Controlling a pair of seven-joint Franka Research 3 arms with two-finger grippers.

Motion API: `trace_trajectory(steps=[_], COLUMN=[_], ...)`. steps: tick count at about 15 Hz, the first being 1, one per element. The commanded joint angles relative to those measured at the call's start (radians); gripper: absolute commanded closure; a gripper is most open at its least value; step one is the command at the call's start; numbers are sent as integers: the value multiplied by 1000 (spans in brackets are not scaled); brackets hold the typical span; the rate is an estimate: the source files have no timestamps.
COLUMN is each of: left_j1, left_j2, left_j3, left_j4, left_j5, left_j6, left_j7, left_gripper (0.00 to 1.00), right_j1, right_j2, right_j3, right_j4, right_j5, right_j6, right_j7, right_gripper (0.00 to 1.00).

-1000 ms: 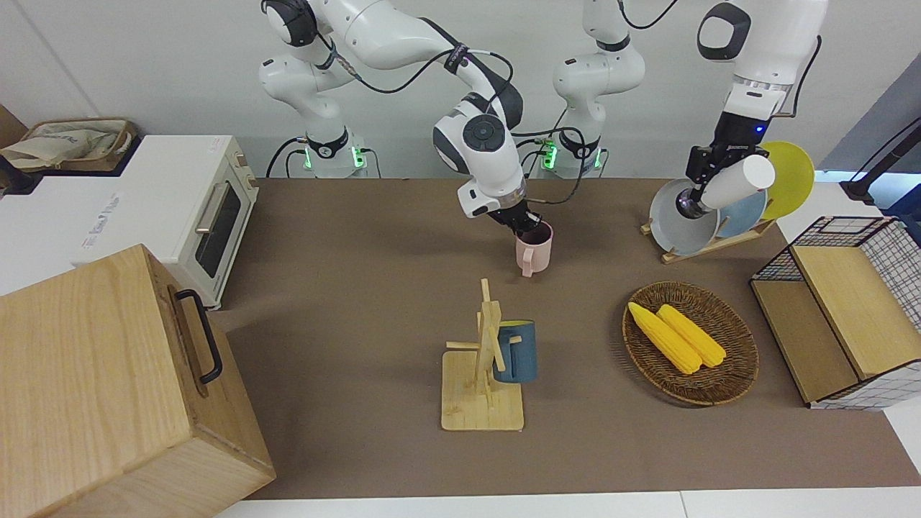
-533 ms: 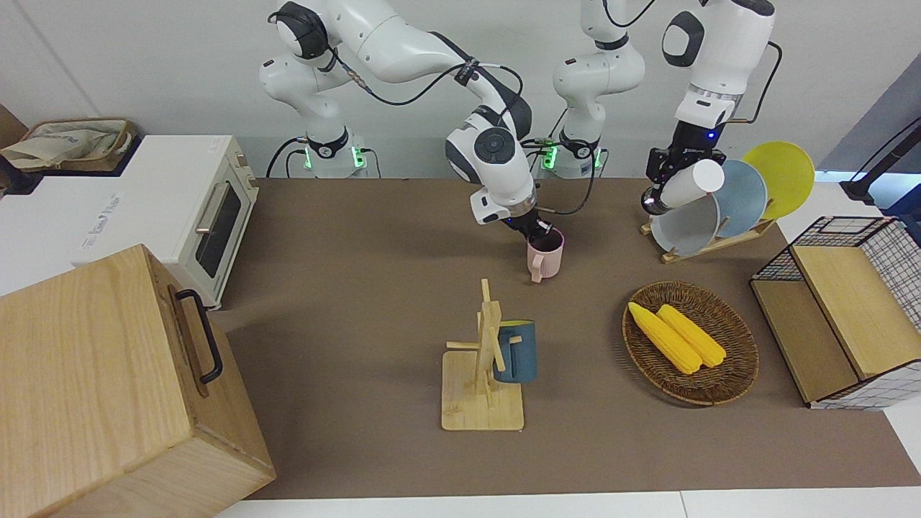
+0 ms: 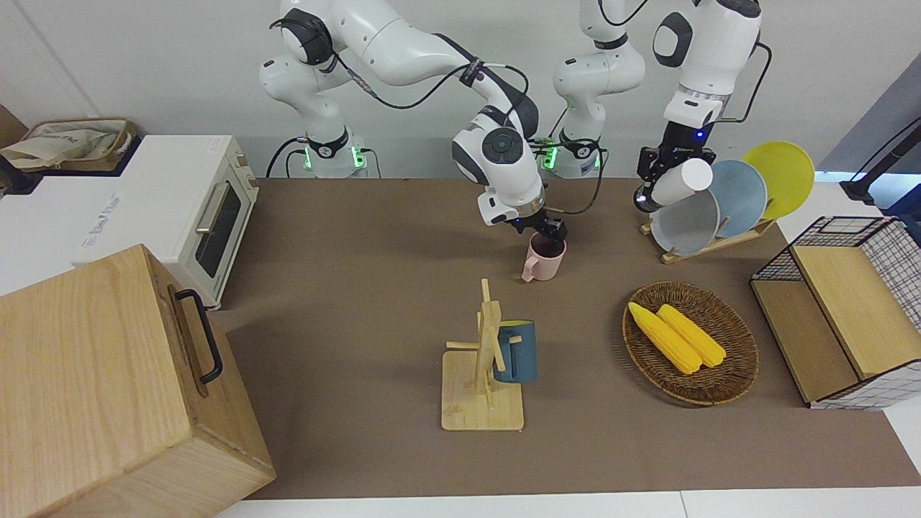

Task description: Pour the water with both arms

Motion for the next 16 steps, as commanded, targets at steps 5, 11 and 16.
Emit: trace_trajectory(steps=[5, 11, 16], left_j1=[-28, -106, -170], left_j2=[-36, -76, -124], left_j3=[-114, -143, -143], left_j4=[-90, -158, -198], left_j5=[-51, -76, -76], left_j6=[28, 25, -22], left_j7=[-31, -74, -91], left_gripper=[973, 973, 973], right_j1=[-242, -363, -410], right_j2=[-263, -375, -435], right_j3=[47, 10, -143], right_j4=[-45, -44, -44], right_j5=[-64, -218, -274], right_j6=[-290, -487, -556], right_j7=[-198, -566, -976], right_gripper=[9, 9, 9])
